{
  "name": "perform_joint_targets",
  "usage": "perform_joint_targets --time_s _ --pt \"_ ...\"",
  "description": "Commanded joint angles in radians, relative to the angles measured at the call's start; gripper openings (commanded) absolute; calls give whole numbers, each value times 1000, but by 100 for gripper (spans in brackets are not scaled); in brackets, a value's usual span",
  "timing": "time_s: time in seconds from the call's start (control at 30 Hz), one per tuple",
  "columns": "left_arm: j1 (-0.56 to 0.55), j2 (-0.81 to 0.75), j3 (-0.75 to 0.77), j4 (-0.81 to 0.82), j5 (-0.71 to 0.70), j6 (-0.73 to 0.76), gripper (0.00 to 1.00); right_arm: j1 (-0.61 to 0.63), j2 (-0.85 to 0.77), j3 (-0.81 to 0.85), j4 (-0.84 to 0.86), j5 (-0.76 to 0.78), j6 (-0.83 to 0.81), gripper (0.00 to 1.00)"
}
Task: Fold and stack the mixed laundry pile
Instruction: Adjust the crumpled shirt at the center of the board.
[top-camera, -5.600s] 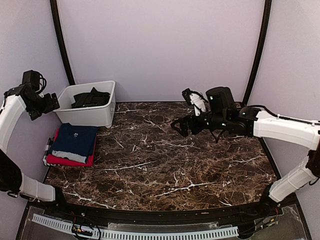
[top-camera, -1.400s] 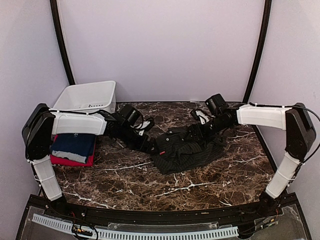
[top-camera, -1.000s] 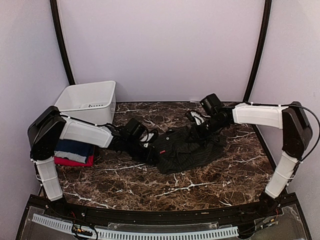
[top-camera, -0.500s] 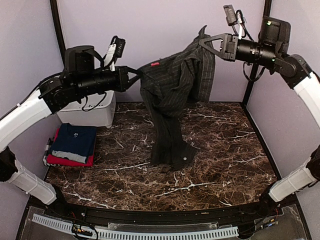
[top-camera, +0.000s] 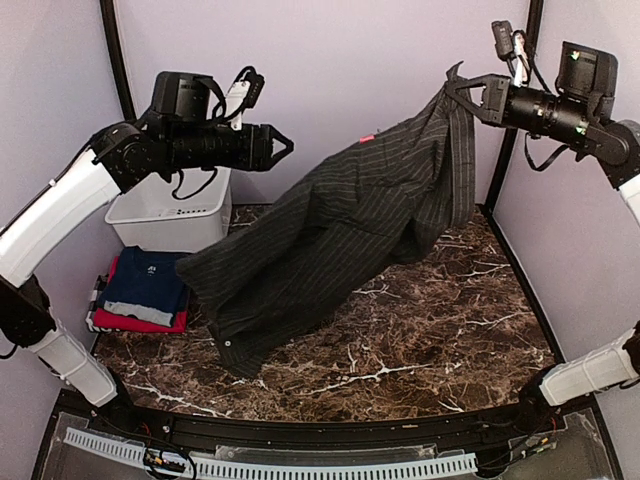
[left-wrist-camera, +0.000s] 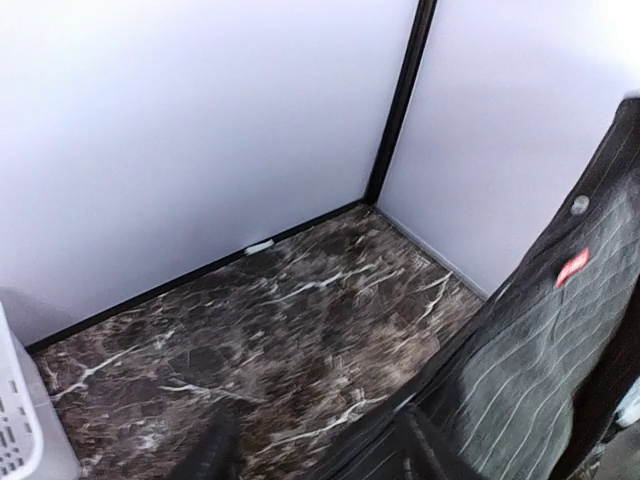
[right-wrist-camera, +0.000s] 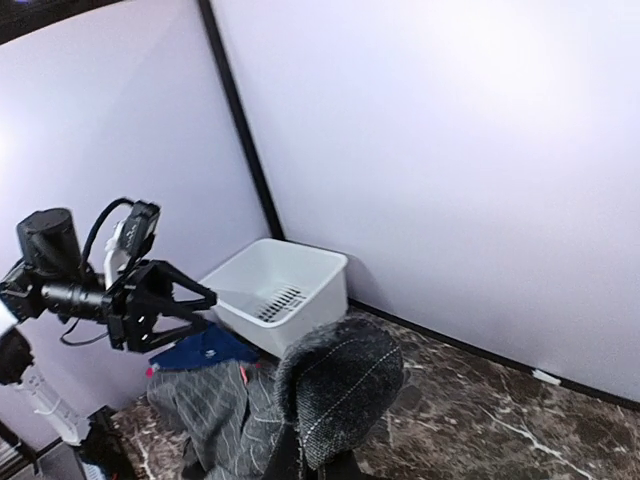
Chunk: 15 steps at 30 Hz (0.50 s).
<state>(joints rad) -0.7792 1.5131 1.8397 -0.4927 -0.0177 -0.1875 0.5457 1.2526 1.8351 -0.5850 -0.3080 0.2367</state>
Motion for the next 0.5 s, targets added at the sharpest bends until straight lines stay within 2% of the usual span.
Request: perform_joint_targets --time_s 0.0,0.03,0.1,0.17,0.23,0.3,0.37,0.47 --pt "15 -53 -134 -36 22 -16 65 -65 -24 -41 -16 148 7 0" --pt "15 -68 -160 -26 72 -17 70 -72 -24 -53 -22 156 6 0" --pt "10 -79 -248 -6 139 -19 71 -77 -24 -89 -28 175 13 0" --pt "-16 -90 -362 24 154 -14 68 -78 -25 -137 -37 198 18 0" --pt "-44 -104 -546 80 180 -23 66 -80 -40 -197 -27 204 23 0" --pt "-69 -111 -675 178 221 -50 61 -79 -56 -244 -12 198 31 0" --pt "-142 -99 -756 237 220 -64 60 -79 -56 -251 -15 192 27 0" --pt "-234 -18 -779 271 143 -40 61 -80 -46 -230 -26 185 22 0"
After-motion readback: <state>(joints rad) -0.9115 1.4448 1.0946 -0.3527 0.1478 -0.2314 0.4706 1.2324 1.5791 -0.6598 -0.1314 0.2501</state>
